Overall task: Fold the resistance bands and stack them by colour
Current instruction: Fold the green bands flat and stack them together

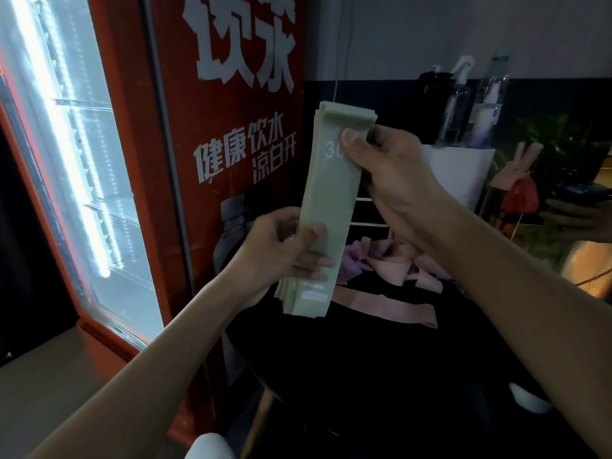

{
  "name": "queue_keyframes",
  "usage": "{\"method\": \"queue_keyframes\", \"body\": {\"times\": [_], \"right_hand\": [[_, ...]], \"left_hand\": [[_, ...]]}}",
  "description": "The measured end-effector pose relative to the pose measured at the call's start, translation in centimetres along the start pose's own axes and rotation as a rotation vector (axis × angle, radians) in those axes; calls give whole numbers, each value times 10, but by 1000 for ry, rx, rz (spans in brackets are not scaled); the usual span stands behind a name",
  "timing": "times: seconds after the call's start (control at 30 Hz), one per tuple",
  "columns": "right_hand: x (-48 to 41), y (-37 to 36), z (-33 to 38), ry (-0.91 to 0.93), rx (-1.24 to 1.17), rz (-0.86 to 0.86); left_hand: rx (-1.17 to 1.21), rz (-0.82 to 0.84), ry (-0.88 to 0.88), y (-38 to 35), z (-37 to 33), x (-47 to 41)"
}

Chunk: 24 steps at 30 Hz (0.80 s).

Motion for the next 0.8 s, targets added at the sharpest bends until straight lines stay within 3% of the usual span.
{"method": "queue_keyframes", "body": {"times": [0.3, 0.57, 0.8], "right_hand": [[83, -9, -38, -427, -141, 6], [128, -19, -60, -545, -200, -21], [110, -24, -95, -655, -206, -95]], "left_hand": [[10, 159, 169, -31, 68, 75], [-97, 202, 267, -47, 93, 114], [-253, 239, 249, -44, 86, 116]]}}
Point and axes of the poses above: each hand's wrist, its own x-axis away from the middle knuckle, its own y-axis out of the back of the hand, z = x × y, the point moved 1 cm from there along -x, towards the middle knuckle, and after that the axes turned 13 degrees about z, right-handed, at the moved point
